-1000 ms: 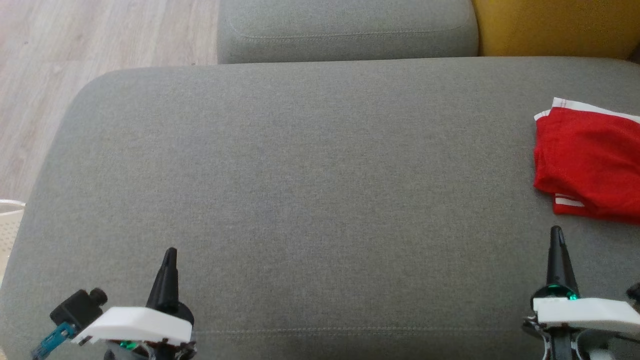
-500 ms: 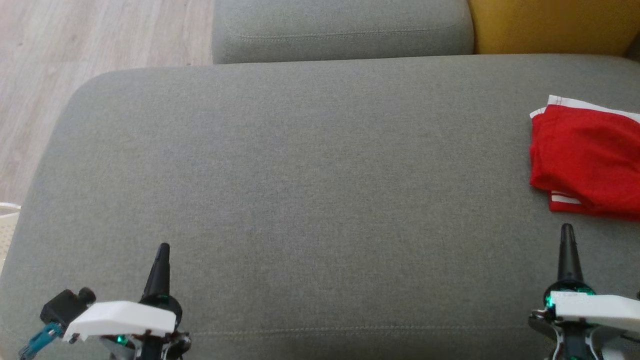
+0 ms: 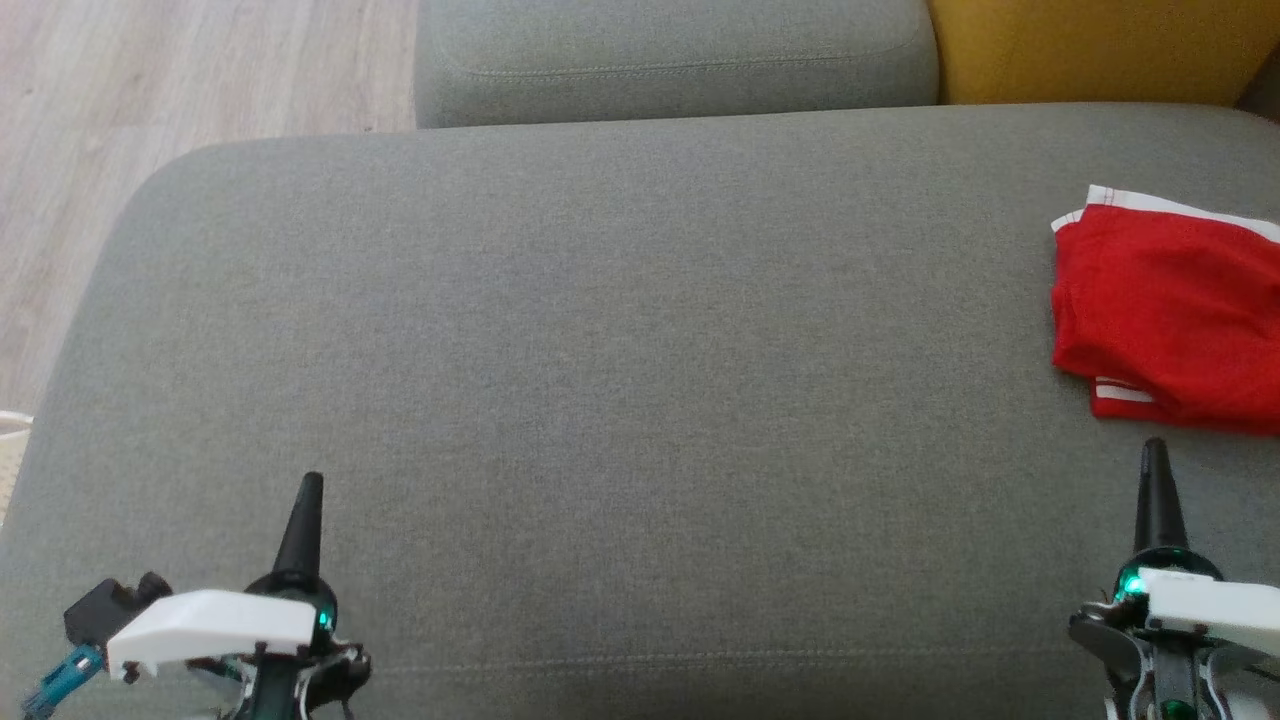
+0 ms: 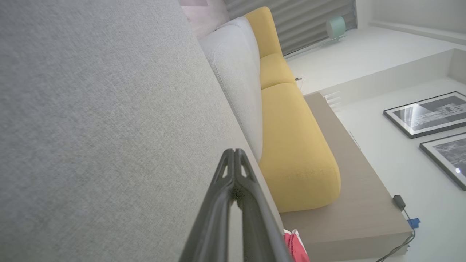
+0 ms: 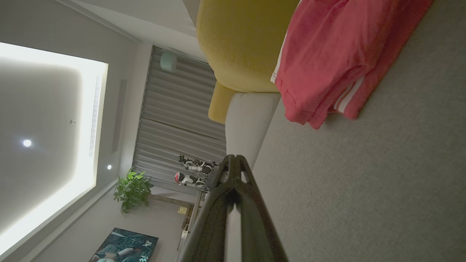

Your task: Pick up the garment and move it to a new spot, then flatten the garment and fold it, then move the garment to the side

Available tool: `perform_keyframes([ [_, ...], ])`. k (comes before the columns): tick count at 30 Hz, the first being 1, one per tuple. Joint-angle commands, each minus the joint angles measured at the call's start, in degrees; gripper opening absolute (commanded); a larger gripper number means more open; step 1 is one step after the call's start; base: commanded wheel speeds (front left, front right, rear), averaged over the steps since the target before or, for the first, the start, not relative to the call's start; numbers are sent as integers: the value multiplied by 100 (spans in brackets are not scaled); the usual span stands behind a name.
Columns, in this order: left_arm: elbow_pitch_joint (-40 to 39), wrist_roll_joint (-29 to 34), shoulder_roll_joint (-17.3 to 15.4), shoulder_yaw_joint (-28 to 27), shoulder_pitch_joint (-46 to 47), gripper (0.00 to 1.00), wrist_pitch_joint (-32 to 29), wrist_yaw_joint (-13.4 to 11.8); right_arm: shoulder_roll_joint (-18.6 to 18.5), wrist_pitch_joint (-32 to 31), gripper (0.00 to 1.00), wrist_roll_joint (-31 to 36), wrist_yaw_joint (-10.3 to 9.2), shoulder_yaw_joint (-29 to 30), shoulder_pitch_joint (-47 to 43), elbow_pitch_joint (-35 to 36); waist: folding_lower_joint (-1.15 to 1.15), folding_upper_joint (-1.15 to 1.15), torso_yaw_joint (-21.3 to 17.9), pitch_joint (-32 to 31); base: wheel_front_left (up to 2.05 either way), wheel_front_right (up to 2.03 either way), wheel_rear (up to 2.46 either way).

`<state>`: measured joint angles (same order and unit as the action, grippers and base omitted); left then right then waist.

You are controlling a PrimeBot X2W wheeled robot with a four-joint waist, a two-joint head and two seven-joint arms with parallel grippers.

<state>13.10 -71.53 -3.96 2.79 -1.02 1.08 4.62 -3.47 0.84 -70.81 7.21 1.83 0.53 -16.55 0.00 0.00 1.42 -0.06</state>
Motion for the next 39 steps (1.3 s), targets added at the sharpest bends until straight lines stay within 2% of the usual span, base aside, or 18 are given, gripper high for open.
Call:
perform_keyframes([
  [1, -160, -168, -91, -207, 345, 0, -33, 69, -107, -48, 0, -203, 23, -63, 328, 231, 0, 0, -5, 1, 0, 0, 0],
  [32, 80, -2254, -71, -678, 697, 0, -553, 285, -95, -557, 0, -2295, 28, 254, 544, 266, 0, 0, -141, 24, 0, 0, 0],
  [39, 83, -2256, -58, -701, 702, 0, -572, 287, -83, -575, 0, -2299, 28, 273, 548, 265, 0, 0, -142, 24, 0, 0, 0],
])
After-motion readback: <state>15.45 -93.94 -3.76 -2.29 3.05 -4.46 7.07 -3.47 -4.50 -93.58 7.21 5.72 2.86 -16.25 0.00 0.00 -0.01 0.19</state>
